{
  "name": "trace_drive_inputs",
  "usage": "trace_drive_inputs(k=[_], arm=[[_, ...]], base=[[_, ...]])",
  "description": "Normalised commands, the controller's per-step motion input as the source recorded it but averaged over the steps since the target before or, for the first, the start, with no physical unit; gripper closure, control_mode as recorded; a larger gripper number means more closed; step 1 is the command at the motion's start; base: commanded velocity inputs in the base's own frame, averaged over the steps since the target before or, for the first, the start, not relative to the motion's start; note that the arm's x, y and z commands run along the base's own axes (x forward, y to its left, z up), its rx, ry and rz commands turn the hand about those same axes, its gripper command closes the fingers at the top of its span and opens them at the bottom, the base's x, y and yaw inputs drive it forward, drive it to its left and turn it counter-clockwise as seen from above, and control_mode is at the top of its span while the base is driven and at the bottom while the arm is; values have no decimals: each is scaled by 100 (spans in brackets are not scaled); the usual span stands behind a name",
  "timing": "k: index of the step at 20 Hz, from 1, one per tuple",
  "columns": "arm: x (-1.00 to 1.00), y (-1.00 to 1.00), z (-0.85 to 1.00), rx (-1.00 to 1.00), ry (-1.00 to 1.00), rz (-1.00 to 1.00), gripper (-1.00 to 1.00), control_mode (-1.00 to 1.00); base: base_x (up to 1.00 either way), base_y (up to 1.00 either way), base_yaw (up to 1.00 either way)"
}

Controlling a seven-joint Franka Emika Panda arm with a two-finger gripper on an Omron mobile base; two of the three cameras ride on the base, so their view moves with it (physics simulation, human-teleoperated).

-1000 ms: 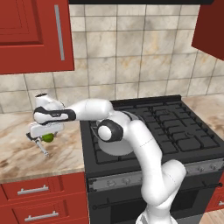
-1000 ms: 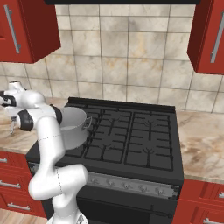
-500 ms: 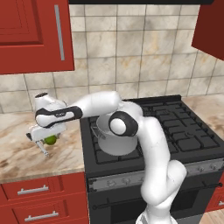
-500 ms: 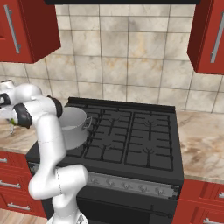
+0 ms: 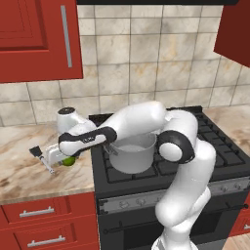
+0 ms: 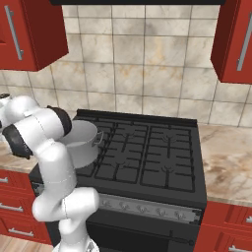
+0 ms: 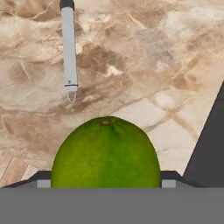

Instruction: Put the onion and lime in the pot. Retrieve the spatula and lightly stir the vegetables in the pot.

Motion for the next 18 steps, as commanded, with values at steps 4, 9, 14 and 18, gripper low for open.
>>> trace_drive_inputs(k=[4,9,14,18], arm=[[-36,-53,100,4,-3,5,100,-100],[-27,-97,85,0,0,0,100,-100],[-16,-100,77,-2,0,0,100,-100],[3,-100,54,0,0,0,100,-100]], base=[[0,0,0],[0,0,0],[0,0,0],[0,0,0]])
